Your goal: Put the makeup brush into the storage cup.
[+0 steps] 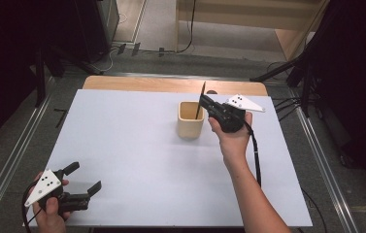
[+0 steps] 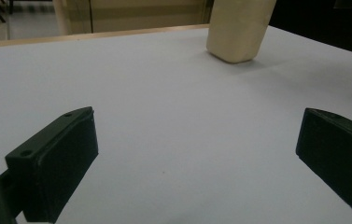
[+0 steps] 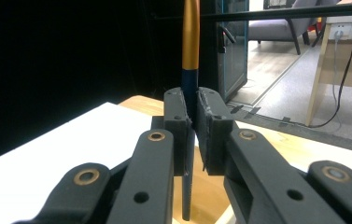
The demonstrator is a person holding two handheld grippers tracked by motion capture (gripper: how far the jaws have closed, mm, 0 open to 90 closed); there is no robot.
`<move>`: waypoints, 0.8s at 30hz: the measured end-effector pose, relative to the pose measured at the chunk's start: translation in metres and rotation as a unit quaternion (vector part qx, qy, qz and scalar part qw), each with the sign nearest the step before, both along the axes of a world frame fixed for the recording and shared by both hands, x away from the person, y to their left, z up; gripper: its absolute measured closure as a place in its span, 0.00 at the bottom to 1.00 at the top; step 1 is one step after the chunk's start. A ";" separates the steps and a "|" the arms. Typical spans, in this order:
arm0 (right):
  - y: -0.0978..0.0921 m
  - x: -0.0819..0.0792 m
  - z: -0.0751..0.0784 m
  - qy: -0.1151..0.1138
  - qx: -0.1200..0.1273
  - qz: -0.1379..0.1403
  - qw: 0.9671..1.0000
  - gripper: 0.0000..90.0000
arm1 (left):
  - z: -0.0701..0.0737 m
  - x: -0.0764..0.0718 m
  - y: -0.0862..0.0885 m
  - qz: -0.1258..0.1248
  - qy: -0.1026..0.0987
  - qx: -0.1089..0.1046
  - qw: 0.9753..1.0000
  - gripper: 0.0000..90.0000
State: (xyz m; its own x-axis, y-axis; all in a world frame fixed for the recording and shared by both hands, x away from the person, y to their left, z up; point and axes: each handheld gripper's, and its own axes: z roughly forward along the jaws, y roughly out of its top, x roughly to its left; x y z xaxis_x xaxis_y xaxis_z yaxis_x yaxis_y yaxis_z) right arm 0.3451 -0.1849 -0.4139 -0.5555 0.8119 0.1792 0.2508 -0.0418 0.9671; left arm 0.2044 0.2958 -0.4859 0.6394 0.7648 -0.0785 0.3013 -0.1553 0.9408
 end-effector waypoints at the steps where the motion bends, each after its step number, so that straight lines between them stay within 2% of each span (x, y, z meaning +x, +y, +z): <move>1: 0.000 0.001 -0.001 -0.001 -0.002 0.000 1.000 0.94 | 0.000 0.000 0.000 0.000 0.001 0.001 1.000 0.00; 6: -0.001 0.001 -0.006 0.009 -0.013 0.002 1.000 0.94 | 0.000 0.000 0.000 -0.001 0.000 0.001 1.000 0.00; 11: 0.002 0.002 -0.009 0.005 -0.017 0.004 1.000 0.94 | 0.000 -0.001 0.000 0.001 0.000 0.001 1.000 0.00; 24: 0.003 0.005 -0.026 0.024 -0.015 -0.001 1.000 0.94 | 0.000 -0.001 0.000 0.001 -0.001 0.000 1.000 0.00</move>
State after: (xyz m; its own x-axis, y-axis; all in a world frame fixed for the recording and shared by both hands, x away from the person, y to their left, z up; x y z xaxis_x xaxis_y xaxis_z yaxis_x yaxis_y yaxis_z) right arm 0.3503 -0.1820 -0.4402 -0.5451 0.8188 0.1801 0.2960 -0.0130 0.9551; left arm 0.2037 0.2960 -0.4855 0.6378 0.7663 -0.0775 0.3000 -0.1545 0.9414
